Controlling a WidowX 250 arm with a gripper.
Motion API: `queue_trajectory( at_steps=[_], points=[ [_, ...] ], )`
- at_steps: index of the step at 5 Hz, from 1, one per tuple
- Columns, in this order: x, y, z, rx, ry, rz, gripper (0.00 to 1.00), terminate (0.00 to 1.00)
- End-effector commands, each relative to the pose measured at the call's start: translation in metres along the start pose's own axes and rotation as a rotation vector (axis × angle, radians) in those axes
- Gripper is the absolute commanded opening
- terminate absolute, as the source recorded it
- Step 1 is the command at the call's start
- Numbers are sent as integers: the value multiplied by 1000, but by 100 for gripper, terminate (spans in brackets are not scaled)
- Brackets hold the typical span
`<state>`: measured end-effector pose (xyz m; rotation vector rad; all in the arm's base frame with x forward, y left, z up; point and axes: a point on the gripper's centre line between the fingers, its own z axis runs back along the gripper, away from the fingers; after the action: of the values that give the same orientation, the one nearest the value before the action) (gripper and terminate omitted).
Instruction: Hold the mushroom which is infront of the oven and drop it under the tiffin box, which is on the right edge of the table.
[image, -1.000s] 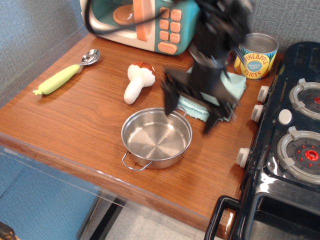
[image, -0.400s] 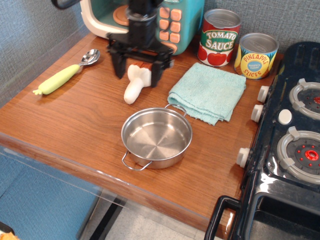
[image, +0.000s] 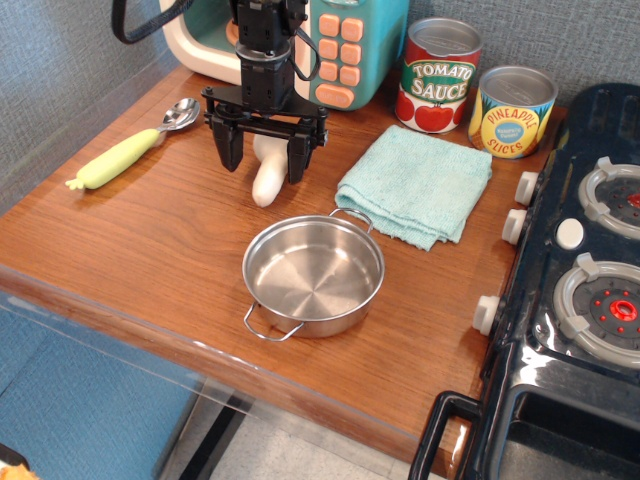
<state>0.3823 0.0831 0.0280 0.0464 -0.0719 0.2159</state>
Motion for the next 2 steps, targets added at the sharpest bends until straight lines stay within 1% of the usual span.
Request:
queue_trajectory(
  at_steps=[1,2],
  points=[
    [13,1,-1,-14,-41,-27,0,0],
    [8,0,4,-13,-58,-27,0,0]
  ],
)
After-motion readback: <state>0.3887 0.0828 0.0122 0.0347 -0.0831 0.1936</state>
